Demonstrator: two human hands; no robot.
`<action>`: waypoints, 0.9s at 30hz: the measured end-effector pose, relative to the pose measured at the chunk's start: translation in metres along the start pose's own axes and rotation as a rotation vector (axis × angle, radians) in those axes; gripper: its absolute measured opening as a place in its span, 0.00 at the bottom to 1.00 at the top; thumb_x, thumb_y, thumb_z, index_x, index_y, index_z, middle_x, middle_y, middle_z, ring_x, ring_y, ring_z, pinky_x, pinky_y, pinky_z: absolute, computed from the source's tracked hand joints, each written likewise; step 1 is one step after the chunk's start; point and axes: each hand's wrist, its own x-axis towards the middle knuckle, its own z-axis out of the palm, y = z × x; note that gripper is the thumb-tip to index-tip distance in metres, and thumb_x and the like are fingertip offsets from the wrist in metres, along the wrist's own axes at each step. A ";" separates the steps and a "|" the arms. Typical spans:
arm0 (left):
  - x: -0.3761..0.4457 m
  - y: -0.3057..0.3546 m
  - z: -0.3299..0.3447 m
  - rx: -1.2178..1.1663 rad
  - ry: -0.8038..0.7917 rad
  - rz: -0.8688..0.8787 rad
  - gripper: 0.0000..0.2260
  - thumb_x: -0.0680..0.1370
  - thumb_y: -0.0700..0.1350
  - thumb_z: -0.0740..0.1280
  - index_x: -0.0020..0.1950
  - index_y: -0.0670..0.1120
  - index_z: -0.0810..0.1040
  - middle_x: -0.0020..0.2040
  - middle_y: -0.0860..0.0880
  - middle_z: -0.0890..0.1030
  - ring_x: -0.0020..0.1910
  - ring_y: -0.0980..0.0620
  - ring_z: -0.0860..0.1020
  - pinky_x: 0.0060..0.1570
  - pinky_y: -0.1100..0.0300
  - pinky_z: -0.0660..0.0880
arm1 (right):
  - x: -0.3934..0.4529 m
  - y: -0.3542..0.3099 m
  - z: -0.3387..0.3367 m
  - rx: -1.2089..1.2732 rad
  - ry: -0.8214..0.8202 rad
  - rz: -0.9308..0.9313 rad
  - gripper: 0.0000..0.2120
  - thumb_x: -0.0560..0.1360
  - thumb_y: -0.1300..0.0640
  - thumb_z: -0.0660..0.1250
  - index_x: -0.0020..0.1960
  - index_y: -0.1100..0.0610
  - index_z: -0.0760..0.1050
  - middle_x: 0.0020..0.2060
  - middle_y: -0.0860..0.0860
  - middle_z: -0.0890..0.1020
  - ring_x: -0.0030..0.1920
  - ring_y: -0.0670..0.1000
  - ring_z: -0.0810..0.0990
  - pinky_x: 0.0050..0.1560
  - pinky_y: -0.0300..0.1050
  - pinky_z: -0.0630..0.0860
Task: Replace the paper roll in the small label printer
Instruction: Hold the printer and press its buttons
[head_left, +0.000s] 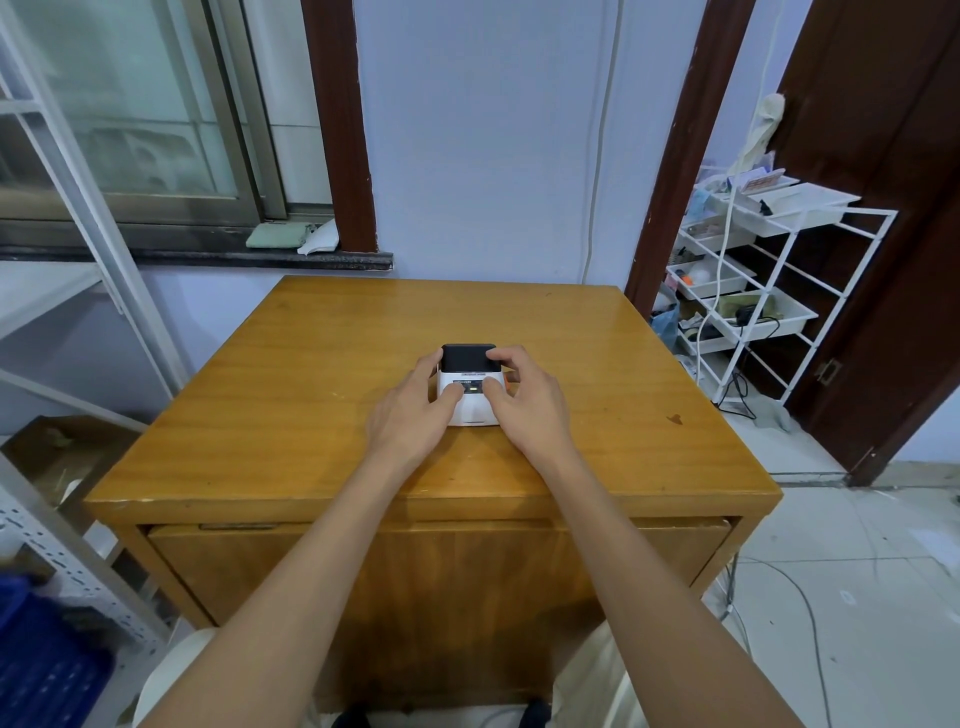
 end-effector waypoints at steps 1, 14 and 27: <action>0.000 0.000 0.000 0.000 0.001 0.001 0.27 0.80 0.60 0.58 0.80 0.63 0.63 0.68 0.58 0.80 0.54 0.49 0.81 0.53 0.50 0.78 | 0.000 0.000 0.000 -0.001 0.000 -0.002 0.18 0.78 0.51 0.65 0.67 0.44 0.75 0.61 0.42 0.83 0.58 0.45 0.81 0.52 0.51 0.82; 0.000 0.001 0.000 -0.001 -0.012 -0.008 0.28 0.80 0.61 0.58 0.81 0.62 0.62 0.70 0.58 0.79 0.55 0.48 0.81 0.56 0.48 0.78 | 0.000 -0.001 0.000 -0.003 -0.001 0.005 0.17 0.78 0.49 0.65 0.67 0.44 0.75 0.61 0.42 0.83 0.59 0.46 0.81 0.54 0.52 0.82; 0.002 -0.001 0.001 -0.007 0.008 -0.016 0.27 0.81 0.59 0.59 0.81 0.62 0.62 0.72 0.57 0.78 0.62 0.46 0.80 0.58 0.49 0.77 | -0.001 -0.001 -0.001 -0.005 -0.005 0.005 0.17 0.79 0.49 0.66 0.67 0.45 0.75 0.59 0.43 0.83 0.57 0.46 0.81 0.53 0.53 0.82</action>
